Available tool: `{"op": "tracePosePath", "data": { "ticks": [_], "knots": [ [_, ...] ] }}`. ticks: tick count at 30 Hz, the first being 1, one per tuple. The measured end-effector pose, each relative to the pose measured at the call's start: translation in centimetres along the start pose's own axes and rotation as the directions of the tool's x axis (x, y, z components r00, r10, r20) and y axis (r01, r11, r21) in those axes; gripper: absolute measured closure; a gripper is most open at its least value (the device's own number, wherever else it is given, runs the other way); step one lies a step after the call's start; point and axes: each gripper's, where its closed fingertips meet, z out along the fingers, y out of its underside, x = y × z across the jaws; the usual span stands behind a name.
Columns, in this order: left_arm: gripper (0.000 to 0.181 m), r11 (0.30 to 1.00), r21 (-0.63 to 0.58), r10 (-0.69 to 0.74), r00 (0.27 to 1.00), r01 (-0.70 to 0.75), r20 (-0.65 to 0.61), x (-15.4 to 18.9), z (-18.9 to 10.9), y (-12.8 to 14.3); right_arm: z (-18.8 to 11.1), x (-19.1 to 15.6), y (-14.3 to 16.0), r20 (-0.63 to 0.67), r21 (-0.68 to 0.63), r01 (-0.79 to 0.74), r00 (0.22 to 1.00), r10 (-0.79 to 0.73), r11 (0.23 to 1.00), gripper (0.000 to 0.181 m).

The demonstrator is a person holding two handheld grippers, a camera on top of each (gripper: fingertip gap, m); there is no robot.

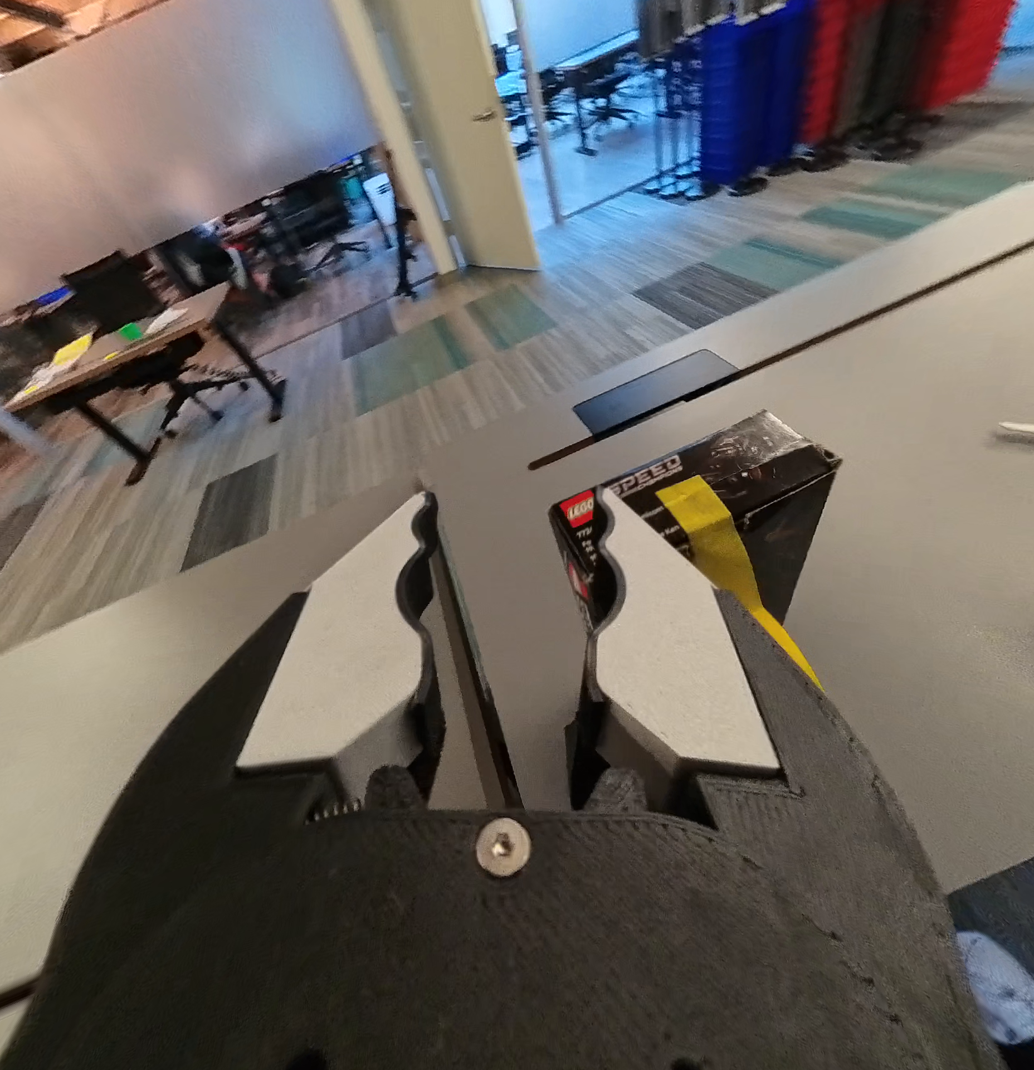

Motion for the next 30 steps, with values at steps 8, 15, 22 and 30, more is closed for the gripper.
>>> {"op": "tracePosePath", "data": {
  "ticks": [8, 15, 22, 30],
  "knots": [
    [0.132, 0.988, -0.068, -0.130, 0.984, 0.139, 0.123, 0.1, -3.4, 2.4, 4.2, 9.9, 7.1, -0.290, -0.353, 0.202, 0.905, -0.312, 0.914, 0.150],
    [0.134, 0.974, -0.124, -0.166, 0.969, 0.190, 0.181, 1.6, -6.0, 4.5, 6.6, 10.6, 8.3, -0.192, -0.329, 0.052, 0.974, -0.121, 0.943, 0.148],
    [0.144, 0.960, -0.076, -0.257, 0.957, 0.269, 0.130, 5.7, -6.9, 3.9, 7.2, 8.2, 7.7, -0.016, -0.308, -0.087, 0.996, 0.086, 0.947, 0.159],
    [0.159, 0.805, -0.290, -0.589, 0.755, 0.517, -0.288, 24.5, -1.6, 2.5, 7.5, -4.2, 4.2, 0.367, -0.188, -0.298, 0.862, 0.349, 0.936, 0.158]
  ]
}}
